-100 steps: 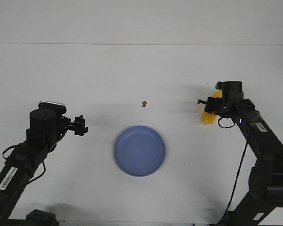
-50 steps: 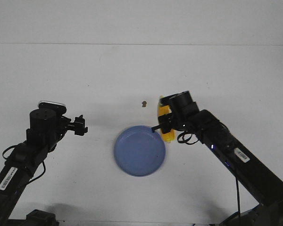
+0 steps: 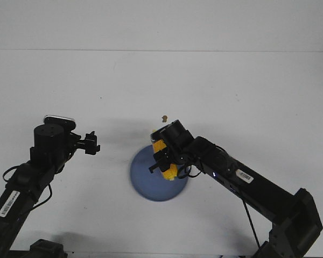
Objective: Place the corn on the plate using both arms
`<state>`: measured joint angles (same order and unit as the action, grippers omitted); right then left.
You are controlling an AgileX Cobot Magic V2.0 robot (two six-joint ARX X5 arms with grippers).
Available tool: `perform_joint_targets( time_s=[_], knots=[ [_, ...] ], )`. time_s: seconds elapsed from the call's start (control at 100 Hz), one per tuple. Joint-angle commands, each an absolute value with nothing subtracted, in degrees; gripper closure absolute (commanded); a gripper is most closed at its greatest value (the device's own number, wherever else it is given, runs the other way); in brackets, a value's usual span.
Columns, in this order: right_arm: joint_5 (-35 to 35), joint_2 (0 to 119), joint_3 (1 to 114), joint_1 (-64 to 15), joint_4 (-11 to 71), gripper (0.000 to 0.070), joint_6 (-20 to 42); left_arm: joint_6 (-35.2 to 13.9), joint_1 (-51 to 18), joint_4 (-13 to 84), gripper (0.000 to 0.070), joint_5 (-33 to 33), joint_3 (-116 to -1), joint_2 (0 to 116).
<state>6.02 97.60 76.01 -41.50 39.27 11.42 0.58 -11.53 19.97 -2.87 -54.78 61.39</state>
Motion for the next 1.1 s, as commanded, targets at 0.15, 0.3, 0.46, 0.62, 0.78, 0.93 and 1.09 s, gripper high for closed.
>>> perform_joint_targets(
  time_s=[0.15,0.3,0.46,0.62,0.78,0.93,1.09],
  knots=[
    [5.98,98.74,76.79,-42.30,39.03,0.0063,12.01,0.80,-11.64,19.68,0.0195,-3.01,-55.22,61.91],
    [6.02,98.26,76.79,-40.66,39.03,0.0055,10.85,0.82,-11.64,19.62,0.0195,-3.01,-55.22,61.84],
    [6.07,95.13,76.79,-36.86,38.94,0.0055,9.78,0.86,-11.64,19.55,0.0199,-3.03,-55.24,61.78],
    [5.91,87.85,76.79,-30.30,38.04,0.0055,9.04,0.80,-11.62,18.24,0.0207,-3.03,-55.22,61.76],
    [1.83,76.95,74.39,-22.85,35.94,0.0055,6.92,0.71,-11.51,18.02,0.0206,-3.03,-55.24,60.97],
    [-0.21,62.96,65.76,-15.33,32.56,0.0055,4.67,-0.64,-10.11,18.15,0.0206,-3.03,-55.22,58.52],
    [-0.25,47.20,54.48,-7.75,30.92,0.0056,3.75,-2.24,-9.13,17.76,0.0207,-3.03,-55.20,53.60]
  ],
)
